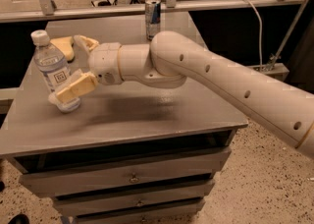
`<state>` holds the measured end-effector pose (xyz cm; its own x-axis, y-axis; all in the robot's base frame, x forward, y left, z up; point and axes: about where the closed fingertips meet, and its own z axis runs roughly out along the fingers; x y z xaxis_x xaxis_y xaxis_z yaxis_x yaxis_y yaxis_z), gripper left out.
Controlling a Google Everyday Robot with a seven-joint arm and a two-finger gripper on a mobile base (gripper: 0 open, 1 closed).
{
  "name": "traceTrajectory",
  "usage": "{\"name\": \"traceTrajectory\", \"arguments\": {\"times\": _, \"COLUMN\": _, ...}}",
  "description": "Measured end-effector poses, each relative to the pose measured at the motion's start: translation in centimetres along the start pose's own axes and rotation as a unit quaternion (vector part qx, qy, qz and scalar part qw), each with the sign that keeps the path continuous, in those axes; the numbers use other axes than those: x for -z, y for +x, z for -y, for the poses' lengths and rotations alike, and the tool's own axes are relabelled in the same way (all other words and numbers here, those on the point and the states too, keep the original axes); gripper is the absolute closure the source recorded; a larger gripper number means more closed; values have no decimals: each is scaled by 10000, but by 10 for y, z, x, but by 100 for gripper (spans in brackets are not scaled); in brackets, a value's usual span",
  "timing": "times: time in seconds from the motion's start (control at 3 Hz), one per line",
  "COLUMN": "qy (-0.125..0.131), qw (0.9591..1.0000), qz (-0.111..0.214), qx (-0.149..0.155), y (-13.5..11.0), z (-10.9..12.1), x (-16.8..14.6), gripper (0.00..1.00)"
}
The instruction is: Move blue plastic bottle near redbull can
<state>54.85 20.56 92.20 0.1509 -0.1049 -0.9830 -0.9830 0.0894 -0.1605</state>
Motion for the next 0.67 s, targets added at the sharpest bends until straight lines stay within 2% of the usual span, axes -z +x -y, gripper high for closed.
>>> {"name": "traceTrajectory", "arguments": {"times": 0.33, "qy": -234, "qw": 9993, "qz": 12, "qx": -281, "y": 10, "z": -10, "x": -23, "gripper": 25}}
{"name": "traceTrajectory", "arguments": {"times": 0.67, "qy": -290, "qw": 9986, "qz": 47, "qx": -440, "y": 12, "z": -14, "x": -29, "gripper": 48}}
